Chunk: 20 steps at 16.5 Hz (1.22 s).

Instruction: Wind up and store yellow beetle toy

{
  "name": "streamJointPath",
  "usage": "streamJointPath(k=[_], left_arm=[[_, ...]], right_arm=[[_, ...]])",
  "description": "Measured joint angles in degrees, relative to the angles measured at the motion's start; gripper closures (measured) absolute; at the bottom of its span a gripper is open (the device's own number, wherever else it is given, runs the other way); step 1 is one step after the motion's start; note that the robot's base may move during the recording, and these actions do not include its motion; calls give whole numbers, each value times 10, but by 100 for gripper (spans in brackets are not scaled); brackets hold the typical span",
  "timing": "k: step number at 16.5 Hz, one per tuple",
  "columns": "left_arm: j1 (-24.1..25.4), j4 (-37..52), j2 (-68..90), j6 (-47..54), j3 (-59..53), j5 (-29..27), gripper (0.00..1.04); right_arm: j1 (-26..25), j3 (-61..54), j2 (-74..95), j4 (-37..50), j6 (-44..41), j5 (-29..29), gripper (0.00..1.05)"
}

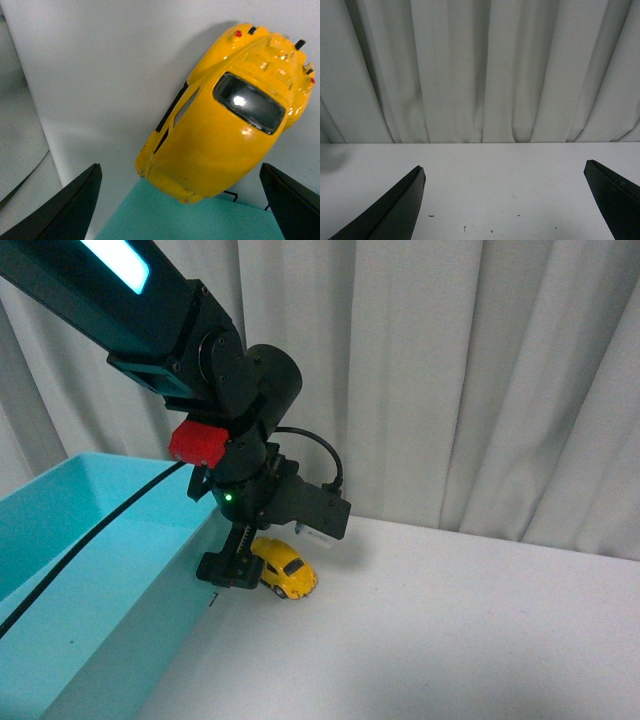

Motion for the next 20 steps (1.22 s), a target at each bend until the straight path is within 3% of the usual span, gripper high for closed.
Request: streamJointPath(k=[2,3,4,6,8,9,13,16,18,20], left_arm=[[-2,2,0,26,-7,19,28],[-4,1,1,41,-10,25,24],[-9,1,1,59,-14,33,26],[-17,0,2,87,-15,41,47],[-21,-5,2,106,-13,43,60],[-24,-9,2,117,-10,47,65],[-36,-25,-6,158,-8,80,66],[-63,-66,-52,172,5,177,67],[-63,-68,-116,172,25,288,67],[-21,-54,-190,123,32,413,67]], right_arm=[[0,0,0,0,0,0,7],[0,0,0,0,0,0,7],[0,0,0,0,0,0,7],[0,0,0,0,0,0,7],[0,0,0,0,0,0,7],[0,0,0,0,0,0,7],[0,0,0,0,0,0,7],[0,0,0,0,0,0,7],[0,0,0,0,0,0,7],[0,0,0,0,0,0,7]])
